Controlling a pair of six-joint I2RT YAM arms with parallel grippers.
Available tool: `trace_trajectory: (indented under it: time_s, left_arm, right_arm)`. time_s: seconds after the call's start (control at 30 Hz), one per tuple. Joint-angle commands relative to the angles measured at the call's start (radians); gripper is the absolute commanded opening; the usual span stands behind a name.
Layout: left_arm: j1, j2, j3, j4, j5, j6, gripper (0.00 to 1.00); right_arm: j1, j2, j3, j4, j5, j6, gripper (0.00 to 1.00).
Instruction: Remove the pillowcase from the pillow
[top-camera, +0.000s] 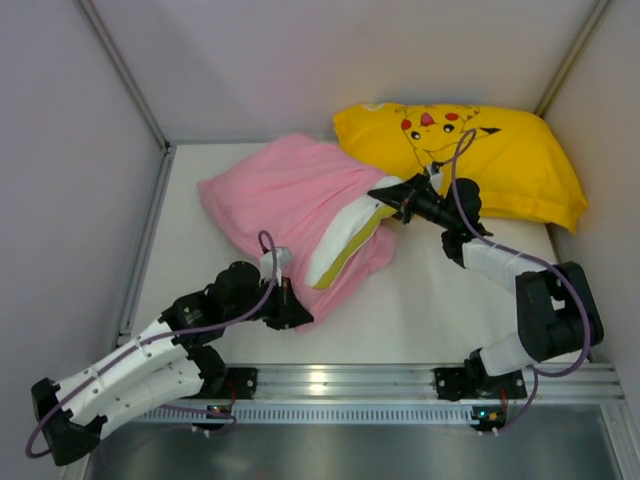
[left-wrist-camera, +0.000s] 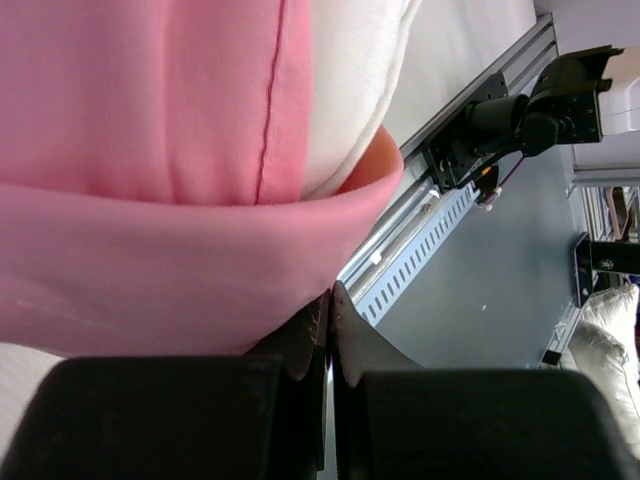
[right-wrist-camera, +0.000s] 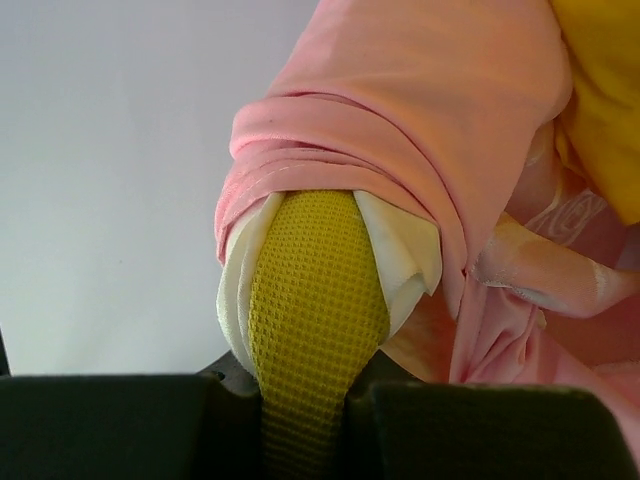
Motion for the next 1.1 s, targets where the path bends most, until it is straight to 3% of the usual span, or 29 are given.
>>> trace_trajectory:
  time_s: [0.0,0.37,0.7,1.07]
  left_arm:
    - [-0.006,-0.043,0.029,-0.036,0.017,-0.010,0.00]
    - [-0.006,-0.104,-0.011,-0.079,0.014,-0.055,0.00]
    - [-0.006,-0.090,0.009,-0.099,0.029,-0.038,0.00]
    - [-0.006,-0.141,0.072,-0.289,-0.143,-0.090,0.00]
  right_arm:
    - [-0.071,-0.032,-0.016,0.228,0.030,0.054,0.00]
    - [-0.239,-0.005,-0.059,0.361,-0.016,0.164,0.00]
    - [-0.266,0.005,-0.070,0.383,-0.045,0.170,0.00]
    - [-0.348,0.032,-0.064,0.464,-0.059,0.236,0.00]
